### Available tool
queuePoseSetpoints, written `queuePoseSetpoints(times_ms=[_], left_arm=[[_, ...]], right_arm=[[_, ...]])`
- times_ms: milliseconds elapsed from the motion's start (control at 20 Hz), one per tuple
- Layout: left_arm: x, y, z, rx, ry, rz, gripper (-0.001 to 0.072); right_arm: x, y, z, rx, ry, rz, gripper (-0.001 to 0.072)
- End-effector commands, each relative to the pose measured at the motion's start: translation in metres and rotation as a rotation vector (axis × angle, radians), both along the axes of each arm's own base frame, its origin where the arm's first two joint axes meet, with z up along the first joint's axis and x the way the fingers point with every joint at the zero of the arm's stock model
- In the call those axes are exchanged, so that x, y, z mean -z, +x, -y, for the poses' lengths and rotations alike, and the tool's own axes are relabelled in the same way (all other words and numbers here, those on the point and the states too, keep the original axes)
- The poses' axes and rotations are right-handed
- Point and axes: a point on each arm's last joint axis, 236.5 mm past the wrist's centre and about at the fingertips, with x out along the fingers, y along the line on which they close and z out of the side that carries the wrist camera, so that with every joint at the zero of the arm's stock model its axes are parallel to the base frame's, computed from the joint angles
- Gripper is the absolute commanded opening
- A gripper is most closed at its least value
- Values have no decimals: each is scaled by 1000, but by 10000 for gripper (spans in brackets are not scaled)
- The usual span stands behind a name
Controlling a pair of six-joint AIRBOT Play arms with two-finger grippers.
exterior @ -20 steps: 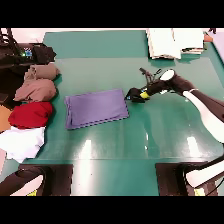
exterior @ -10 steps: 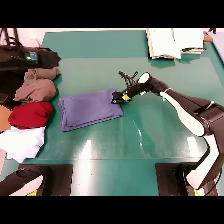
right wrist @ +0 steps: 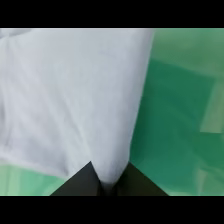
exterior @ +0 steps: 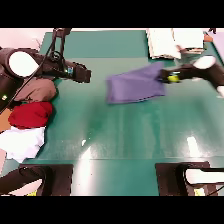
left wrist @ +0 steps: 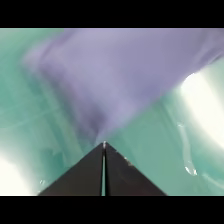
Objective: Fold the shirts.
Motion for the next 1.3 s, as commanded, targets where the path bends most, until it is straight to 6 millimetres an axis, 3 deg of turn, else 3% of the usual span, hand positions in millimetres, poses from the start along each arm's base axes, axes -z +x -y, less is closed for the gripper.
queuePoseSetpoints(times_ms=[0,50,150,300,500,850,900,950,1000,1250], left_arm=[[1,0,9,-13,-28,-17,20],[0,1,9,-17,-36,-13,20],[-3,4,10,-34,-56,-10,20],[-6,6,10,-39,-65,1,20],[-3,4,10,-36,-58,-10,20],[1,0,9,-30,-44,-32,20],[1,0,9,-30,-44,-32,20],[1,-1,9,-29,-43,-32,20],[2,-1,9,-29,-43,-33,21],[4,-4,8,-23,-32,-45,21]], right_arm=[[-28,-37,157,340,-76,54,14],[-36,-54,202,451,-93,73,14],[-44,-93,271,642,-118,92,14],[-39,-146,332,820,-124,62,13],[-19,-173,353,859,-113,-3,13],[7,-228,379,882,-305,-208,34],[8,-230,378,879,-307,-217,190],[8,-231,379,884,-306,-215,418],[6,-233,379,885,-302,-222,548],[-36,-237,381,853,-338,-237,562]])
